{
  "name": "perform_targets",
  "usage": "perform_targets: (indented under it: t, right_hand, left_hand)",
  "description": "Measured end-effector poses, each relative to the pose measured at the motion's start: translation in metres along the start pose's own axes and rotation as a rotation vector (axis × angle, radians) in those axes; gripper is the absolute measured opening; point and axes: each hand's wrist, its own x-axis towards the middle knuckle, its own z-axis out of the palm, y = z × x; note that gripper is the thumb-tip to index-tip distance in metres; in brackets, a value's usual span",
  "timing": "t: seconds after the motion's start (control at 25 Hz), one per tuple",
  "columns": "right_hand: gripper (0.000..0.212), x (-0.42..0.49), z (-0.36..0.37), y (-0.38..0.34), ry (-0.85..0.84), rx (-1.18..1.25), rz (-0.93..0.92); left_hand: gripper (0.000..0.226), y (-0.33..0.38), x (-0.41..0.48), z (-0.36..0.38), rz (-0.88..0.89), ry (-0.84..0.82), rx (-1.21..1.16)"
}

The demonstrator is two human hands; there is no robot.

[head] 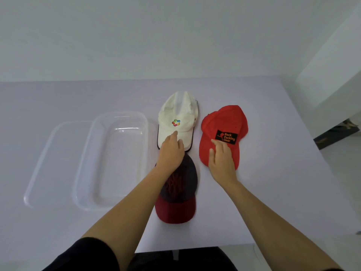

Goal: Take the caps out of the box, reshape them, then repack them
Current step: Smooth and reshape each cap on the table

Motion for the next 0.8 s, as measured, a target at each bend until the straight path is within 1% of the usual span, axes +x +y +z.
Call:
perform_targets:
  t: [0.08,0.12,0.2,0.24,0.28,0.32,0.36,0.44,0.52,0.6,0.68,0.76,0.8]
  right_hand:
    - [0.063,0.002,-0.013,0.023,-0.113,-0.1,0.038]
    - [0.076,0.002,-0.018,0.034,-0.191,-0.172,0.079]
    - [0.095,-0.001,-0.021,0.056,-0.346,-0.279,0.179]
    - [0.097,-0.003,-0.021,0.065,-0.399,-0.302,0.207]
    - [0.095,-0.004,-0.02,0.071,-0.432,-0.318,0.204]
    - [0.089,-0.005,-0.019,0.074,-0.449,-0.327,0.186]
    - [0.082,-0.006,-0.019,0.075,-0.452,-0.326,0.172]
    - [0.071,-0.006,-0.021,0.077,-0.415,-0.329,0.128]
    - [0.065,-0.008,-0.028,0.081,-0.379,-0.317,0.056]
    - [0.063,-0.01,-0.036,0.088,-0.351,-0.3,-0.003]
    - [0.068,-0.008,-0.046,0.095,-0.302,-0.261,0.005]
    - [0.073,-0.003,-0.053,0.098,-0.235,-0.239,0.085]
    - [0.071,-0.002,-0.055,0.098,-0.199,-0.246,0.123]
  left_hand:
    - [0.049,0.015,0.004,0.017,0.089,-0.049,-0.008]
    - [0.054,0.021,0.004,0.026,0.129,-0.107,-0.011]
    - [0.073,0.028,0.003,0.049,0.176,-0.298,0.03]
    - [0.082,0.029,0.002,0.062,0.193,-0.391,0.093]
    - [0.087,0.028,0.001,0.073,0.204,-0.463,0.188]
    - [0.089,0.026,-0.001,0.084,0.218,-0.495,0.287]
    - [0.088,0.023,-0.002,0.094,0.229,-0.492,0.37]
    - [0.081,0.023,-0.003,0.11,0.206,-0.419,0.448]
    - [0.069,0.03,-0.003,0.118,0.124,-0.316,0.458]
    - [0.059,0.04,-0.005,0.122,0.072,-0.271,0.458]
    - [0.052,0.042,-0.011,0.126,0.183,-0.149,0.494]
    - [0.054,0.039,-0.018,0.127,0.273,-0.185,0.562]
    - [0.055,0.036,-0.022,0.128,0.305,-0.188,0.603]
